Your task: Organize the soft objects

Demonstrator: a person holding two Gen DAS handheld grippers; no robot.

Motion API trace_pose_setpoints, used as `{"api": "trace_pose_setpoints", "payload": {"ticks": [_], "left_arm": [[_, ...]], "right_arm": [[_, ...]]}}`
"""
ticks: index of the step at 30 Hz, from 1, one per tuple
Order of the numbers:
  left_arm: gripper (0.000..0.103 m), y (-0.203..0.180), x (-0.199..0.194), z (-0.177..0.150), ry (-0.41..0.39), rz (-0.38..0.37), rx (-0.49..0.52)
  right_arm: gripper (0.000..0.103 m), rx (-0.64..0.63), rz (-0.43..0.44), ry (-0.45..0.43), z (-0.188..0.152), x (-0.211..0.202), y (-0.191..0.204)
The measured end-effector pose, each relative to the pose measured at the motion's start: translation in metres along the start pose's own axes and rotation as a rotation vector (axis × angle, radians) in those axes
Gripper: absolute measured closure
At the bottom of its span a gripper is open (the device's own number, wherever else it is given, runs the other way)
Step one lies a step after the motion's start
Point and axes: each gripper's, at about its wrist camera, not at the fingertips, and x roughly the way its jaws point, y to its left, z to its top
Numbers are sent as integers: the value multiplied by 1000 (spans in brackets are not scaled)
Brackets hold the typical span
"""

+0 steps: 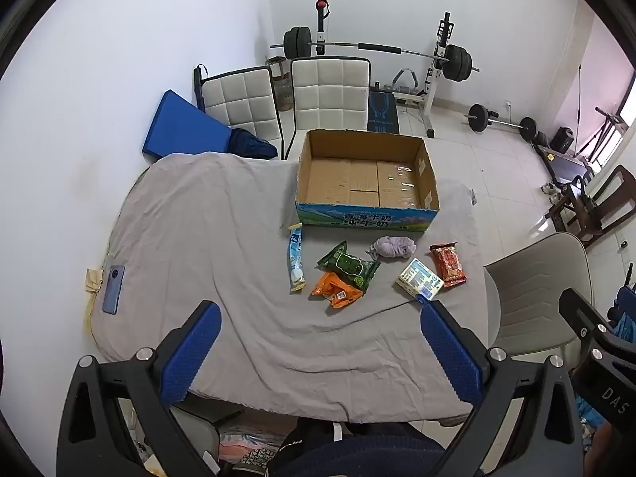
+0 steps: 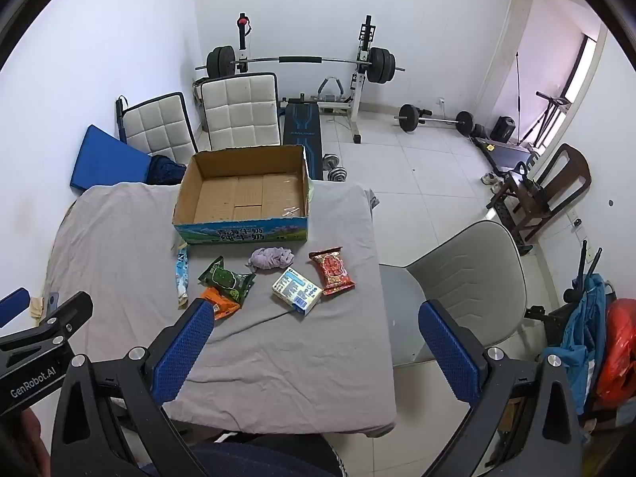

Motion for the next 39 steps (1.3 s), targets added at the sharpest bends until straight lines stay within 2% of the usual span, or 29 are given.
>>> {"api": "trace_pose_setpoints", "payload": {"ticks": [14,39], "left_arm": [[0,-4,-3,6,4,-4,-5],[0,3,-15,-6,-41,-18,-17]], "right_arm": [[0,-4,-4,-14,-3,-5,1],[0,-10,-4,-51,-2,-15,7]]}}
